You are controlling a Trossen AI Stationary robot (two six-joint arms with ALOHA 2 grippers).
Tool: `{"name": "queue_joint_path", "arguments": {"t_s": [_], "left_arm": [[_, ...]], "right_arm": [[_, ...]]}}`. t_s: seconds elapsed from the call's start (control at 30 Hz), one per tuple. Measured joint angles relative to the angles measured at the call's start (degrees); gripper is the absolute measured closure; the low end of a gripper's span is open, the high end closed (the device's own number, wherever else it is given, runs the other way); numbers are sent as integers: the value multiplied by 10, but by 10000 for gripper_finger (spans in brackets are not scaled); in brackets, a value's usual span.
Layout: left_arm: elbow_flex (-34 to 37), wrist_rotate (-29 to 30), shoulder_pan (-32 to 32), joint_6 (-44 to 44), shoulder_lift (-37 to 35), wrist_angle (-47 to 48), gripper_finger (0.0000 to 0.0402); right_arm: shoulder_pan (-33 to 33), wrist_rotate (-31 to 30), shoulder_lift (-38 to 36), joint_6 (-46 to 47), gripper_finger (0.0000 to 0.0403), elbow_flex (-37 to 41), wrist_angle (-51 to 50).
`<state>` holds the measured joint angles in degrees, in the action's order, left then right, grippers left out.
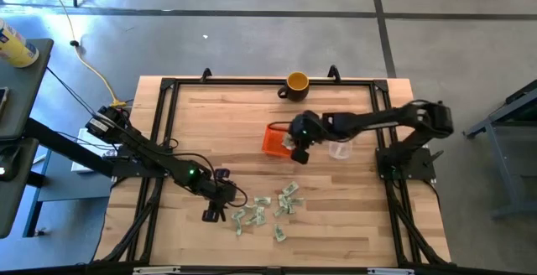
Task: Pick and place items into bin
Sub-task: Put the white stevia packet into the orange bin
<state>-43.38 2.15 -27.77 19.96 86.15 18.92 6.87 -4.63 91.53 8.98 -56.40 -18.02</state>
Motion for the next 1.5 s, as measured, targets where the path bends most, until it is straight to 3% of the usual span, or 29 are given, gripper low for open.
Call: {"name": "queue_joint_path", "arguments": {"t_s": [0.13, 0.27, 0.37, 0.47, 0.57, 0.77, 0.93, 1.17, 1.3, 1.5], "left_arm": [[0, 0, 0, 26, 0, -26, 161], [-6, -5, 0, 67, 0, -33, 151], [-10, -9, -6, 62, 0, -51, 142], [-10, -10, -26, -6, 3, -76, 137], [-10, -15, -32, -6, 21, -89, 136], [-9, 29, -30, 115, 73, -118, 140], [-23, 13, -34, 201, 104, -148, 157], [-69, 16, -35, 225, 151, -143, 183], [-85, 25, -34, 215, 165, -101, 235], [-86, -28, -25, 118, 103, -8, 375]], "right_arm": [[14, 7, 31, 8, 281, -1, 21], [11, 5, 2, 25, 192, -20, -19], [-23, -39, -52, -33, 142, -24, -42], [-64, -104, -97, -86, 113, -24, -95], [-92, -144, -120, -79, 104, -24, -147], [-115, -203, -116, 28, 109, -24, -207], [-125, -247, -117, 72, 116, -23, -232], [-126, -271, -117, 75, 116, -23, -251], [-125, -275, -117, 76, 116, -23, -249], [-143, -269, -131, 68, 120, -24, -256]]}}
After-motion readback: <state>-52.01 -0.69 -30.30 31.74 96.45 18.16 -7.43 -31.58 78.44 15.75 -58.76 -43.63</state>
